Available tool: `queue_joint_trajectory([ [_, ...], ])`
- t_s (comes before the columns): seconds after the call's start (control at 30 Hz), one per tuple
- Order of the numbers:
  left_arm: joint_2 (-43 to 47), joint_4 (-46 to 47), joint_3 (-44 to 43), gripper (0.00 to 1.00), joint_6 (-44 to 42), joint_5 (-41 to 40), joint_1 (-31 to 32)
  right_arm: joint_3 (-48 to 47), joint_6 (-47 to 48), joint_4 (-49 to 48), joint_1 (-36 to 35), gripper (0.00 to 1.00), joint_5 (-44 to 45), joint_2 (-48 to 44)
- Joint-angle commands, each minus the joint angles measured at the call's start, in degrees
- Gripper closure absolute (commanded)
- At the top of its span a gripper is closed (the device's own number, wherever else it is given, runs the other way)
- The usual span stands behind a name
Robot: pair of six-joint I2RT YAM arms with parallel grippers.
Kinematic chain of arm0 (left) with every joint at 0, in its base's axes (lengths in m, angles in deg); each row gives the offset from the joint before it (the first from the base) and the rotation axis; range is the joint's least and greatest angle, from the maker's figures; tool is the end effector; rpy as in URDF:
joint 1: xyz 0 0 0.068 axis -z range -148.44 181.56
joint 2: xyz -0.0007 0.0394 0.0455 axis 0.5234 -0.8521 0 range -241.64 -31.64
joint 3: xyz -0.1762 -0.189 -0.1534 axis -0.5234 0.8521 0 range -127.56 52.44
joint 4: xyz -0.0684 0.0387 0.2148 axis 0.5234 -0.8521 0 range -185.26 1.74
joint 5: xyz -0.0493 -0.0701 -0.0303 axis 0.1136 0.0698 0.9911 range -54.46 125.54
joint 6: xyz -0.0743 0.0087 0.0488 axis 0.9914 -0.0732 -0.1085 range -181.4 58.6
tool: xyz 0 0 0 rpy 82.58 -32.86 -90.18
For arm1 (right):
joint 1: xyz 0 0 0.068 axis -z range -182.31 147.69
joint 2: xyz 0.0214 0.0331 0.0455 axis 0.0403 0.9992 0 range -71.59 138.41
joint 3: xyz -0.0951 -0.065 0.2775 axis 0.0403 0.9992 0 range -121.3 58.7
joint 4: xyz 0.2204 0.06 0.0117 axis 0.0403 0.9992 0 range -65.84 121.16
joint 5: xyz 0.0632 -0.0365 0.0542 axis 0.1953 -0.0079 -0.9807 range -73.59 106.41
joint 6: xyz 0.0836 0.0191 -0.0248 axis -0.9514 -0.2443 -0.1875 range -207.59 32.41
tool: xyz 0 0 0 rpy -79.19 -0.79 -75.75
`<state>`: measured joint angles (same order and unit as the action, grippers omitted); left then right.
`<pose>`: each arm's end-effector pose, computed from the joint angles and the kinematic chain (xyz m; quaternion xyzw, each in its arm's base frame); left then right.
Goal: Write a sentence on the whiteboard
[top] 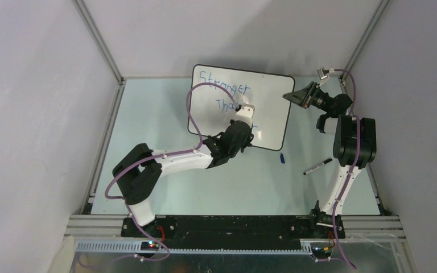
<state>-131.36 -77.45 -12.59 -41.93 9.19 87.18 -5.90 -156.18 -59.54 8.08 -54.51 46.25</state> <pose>0.2600 -0.3175 0.2729 0.1351 0.8143 -0.1722 0.5375 0.4231 -0.0011 0.2908 -0.1314 0.6324 0.5956 0.4777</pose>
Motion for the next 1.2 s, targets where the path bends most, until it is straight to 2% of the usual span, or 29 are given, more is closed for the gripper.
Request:
queue_joint_trajectory([
  [0.0,2.6,-0.5,1.1,1.00,-0.7,-0.6,0.1,-0.6,-3.9,-2.5,0.2,1.00,0.3,-4.5],
  [1.17,3.0,-0.2,1.2,1.00,-1.1,0.6,1.8,-0.5,-3.9,-2.5,0.2,1.00,0.3,-4.6],
])
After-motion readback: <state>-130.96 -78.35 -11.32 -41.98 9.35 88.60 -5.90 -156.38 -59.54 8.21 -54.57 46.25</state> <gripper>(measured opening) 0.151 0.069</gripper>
